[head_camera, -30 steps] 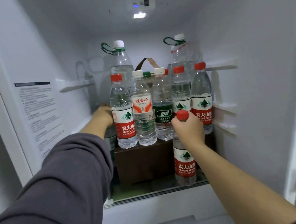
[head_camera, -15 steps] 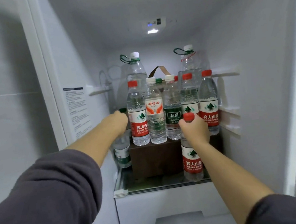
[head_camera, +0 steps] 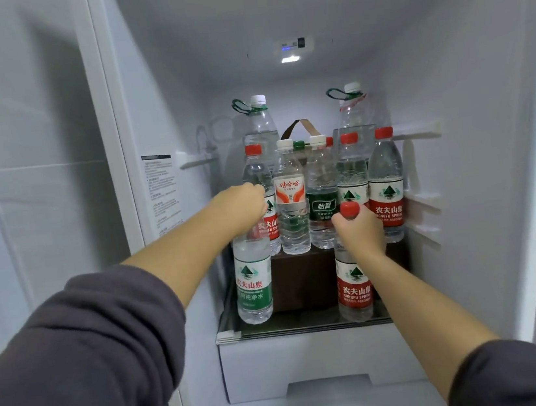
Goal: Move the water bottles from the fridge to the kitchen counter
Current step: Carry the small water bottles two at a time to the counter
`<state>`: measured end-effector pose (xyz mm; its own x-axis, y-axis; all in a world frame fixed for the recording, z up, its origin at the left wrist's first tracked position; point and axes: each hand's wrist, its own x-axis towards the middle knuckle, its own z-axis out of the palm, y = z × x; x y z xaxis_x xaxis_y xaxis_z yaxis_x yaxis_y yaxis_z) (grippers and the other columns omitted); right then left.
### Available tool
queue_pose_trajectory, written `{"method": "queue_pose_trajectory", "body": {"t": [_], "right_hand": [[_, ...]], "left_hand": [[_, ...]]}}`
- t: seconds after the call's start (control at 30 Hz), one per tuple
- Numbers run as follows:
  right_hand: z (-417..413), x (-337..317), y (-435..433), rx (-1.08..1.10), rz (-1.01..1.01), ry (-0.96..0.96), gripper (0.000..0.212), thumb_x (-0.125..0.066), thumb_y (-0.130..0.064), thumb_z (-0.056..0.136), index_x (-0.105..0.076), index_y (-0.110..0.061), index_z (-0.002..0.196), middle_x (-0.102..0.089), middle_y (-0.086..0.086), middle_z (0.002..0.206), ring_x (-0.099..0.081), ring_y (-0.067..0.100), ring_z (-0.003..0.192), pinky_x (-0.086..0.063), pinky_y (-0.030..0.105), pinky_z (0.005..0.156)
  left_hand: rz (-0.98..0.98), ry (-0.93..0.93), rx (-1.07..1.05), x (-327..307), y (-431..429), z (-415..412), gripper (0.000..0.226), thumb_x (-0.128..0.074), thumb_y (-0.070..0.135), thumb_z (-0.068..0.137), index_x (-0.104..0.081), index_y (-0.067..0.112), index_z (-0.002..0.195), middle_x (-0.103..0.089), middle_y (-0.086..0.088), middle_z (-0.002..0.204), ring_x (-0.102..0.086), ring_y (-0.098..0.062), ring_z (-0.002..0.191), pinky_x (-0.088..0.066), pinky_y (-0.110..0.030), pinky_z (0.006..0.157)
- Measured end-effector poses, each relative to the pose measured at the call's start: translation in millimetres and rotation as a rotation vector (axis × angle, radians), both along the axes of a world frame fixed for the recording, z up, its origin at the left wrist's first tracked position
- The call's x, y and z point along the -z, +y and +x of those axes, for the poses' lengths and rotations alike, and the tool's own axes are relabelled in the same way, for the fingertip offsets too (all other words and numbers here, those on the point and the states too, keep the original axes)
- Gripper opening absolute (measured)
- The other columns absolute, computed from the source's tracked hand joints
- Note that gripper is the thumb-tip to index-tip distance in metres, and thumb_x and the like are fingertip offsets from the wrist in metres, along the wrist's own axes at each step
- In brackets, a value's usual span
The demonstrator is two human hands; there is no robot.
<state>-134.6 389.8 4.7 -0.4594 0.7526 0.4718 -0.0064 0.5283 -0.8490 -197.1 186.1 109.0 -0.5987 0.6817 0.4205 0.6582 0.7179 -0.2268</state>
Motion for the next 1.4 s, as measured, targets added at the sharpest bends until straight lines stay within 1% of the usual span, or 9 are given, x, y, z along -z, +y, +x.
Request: {"method": "queue_pose_trajectory", "body": {"t": [0.37, 0.47, 0.53, 0.63, 0.77, 0.93, 1.17, 1.3, 1.4], "right_hand": [[-2.4, 6.8, 5.1, -0.018, 0.026, 0.061, 0.022, -0.057, -0.025, 0.085, -0.050, -0.021, 0.065, -0.055, -0.002, 0.061, -0.052, 0.017, 0.058, -0.045, 0.033, 0.060], [1.0, 14.4, 4.6, -0.045, 0.034, 0.102, 0.016, -0.061, -0.030, 0.087, -0.055, -0.022, 0.075, -0.061, -0.002, 0.071, -0.059, 0.016, 0.067, -0.046, 0.032, 0.062], [4.2, 22.8, 3.9, -0.090, 0.006, 0.131, 0.010, -0.066, -0.034, 0.087, -0.057, -0.028, 0.088, -0.065, -0.006, 0.085, -0.062, 0.011, 0.079, -0.050, 0.031, 0.070], [8.8, 39.7, 0.2, -0.126, -0.050, 0.191, 0.033, -0.074, -0.032, 0.082, -0.055, -0.034, 0.110, -0.064, -0.011, 0.105, -0.062, 0.005, 0.096, -0.050, 0.027, 0.082], [12.9, 66.4, -5.8, -0.111, -0.130, 0.217, 0.057, -0.081, -0.030, 0.076, -0.049, -0.036, 0.123, -0.060, -0.018, 0.113, -0.057, -0.002, 0.103, -0.047, 0.022, 0.086], [17.2, 108.2, -6.3, -0.060, -0.183, 0.094, 0.060, -0.085, -0.023, 0.073, -0.044, -0.034, 0.116, -0.056, -0.024, 0.100, -0.057, 0.002, 0.094, -0.042, 0.022, 0.078], [21.8, 124.0, 1.4, -0.137, -0.223, 0.012, 0.063, -0.081, -0.010, 0.076, -0.042, -0.032, 0.120, -0.059, -0.021, 0.102, -0.059, -0.007, 0.089, -0.044, 0.009, 0.068], [32.5, 118.4, -6.5, -0.114, -0.190, -0.004, 0.055, -0.083, -0.013, 0.074, -0.051, -0.028, 0.116, -0.060, -0.020, 0.100, -0.059, -0.005, 0.089, -0.042, 0.006, 0.067], [50.2, 116.7, -20.4, -0.109, -0.145, -0.019, 0.057, -0.084, -0.016, 0.073, -0.053, -0.019, 0.121, -0.064, -0.009, 0.106, -0.061, 0.002, 0.096, -0.044, 0.008, 0.071]], "left_hand": [[0.213, -0.095, 0.077, 41.9, 40.0, -11.2, 0.029, -0.047, 0.034, 0.100, -0.048, 0.009, 0.114, -0.060, -0.009, 0.107, -0.059, -0.027, 0.089, -0.041, -0.035, 0.065], [0.471, -0.086, 0.110, 62.0, 37.6, -19.8, 0.036, -0.058, 0.042, 0.093, -0.043, 0.018, 0.115, -0.060, 0.001, 0.101, -0.056, -0.019, 0.082, -0.039, -0.031, 0.060], [0.800, -0.310, 0.181, 85.9, 36.3, -21.2, 0.044, -0.068, 0.043, 0.086, -0.041, 0.024, 0.115, -0.058, 0.007, 0.102, -0.056, -0.013, 0.083, -0.043, -0.029, 0.064], [1.178, -0.604, 0.338, 134.3, 39.7, -14.4, 0.062, -0.080, 0.040, 0.074, -0.039, 0.037, 0.120, -0.055, 0.015, 0.115, -0.056, -0.005, 0.101, -0.042, -0.019, 0.079], [1.330, -0.626, 0.306, 184.4, 48.0, -5.9, 0.083, -0.087, 0.034, 0.065, -0.039, 0.036, 0.132, -0.049, 0.018, 0.126, -0.048, -0.001, 0.115, -0.040, -0.016, 0.092], [1.363, -0.677, 0.333, 211.2, 49.7, -3.2, 0.074, -0.083, 0.013, 0.068, -0.038, 0.035, 0.124, -0.049, 0.014, 0.115, -0.053, 0.005, 0.101, -0.038, 0.003, 0.074], [1.109, -0.844, 0.335, 228.7, 39.2, -15.5, 0.069, -0.084, 0.023, 0.070, -0.042, 0.027, 0.125, -0.056, 0.021, 0.102, -0.058, 0.002, 0.093, -0.043, -0.004, 0.060], [1.124, -0.839, 0.311, 224.8, 42.5, -15.1, 0.063, -0.091, 0.027, 0.060, -0.052, 0.024, 0.110, -0.063, 0.005, 0.108, -0.060, -0.013, 0.098, -0.047, -0.022, 0.074], [1.157, -0.820, 0.294, 225.5, 40.9, -0.4, 0.060, -0.090, 0.028, 0.061, -0.048, 0.031, 0.103, -0.060, 0.017, 0.092, -0.058, -0.001, 0.084, -0.042, -0.013, 0.065]]}}
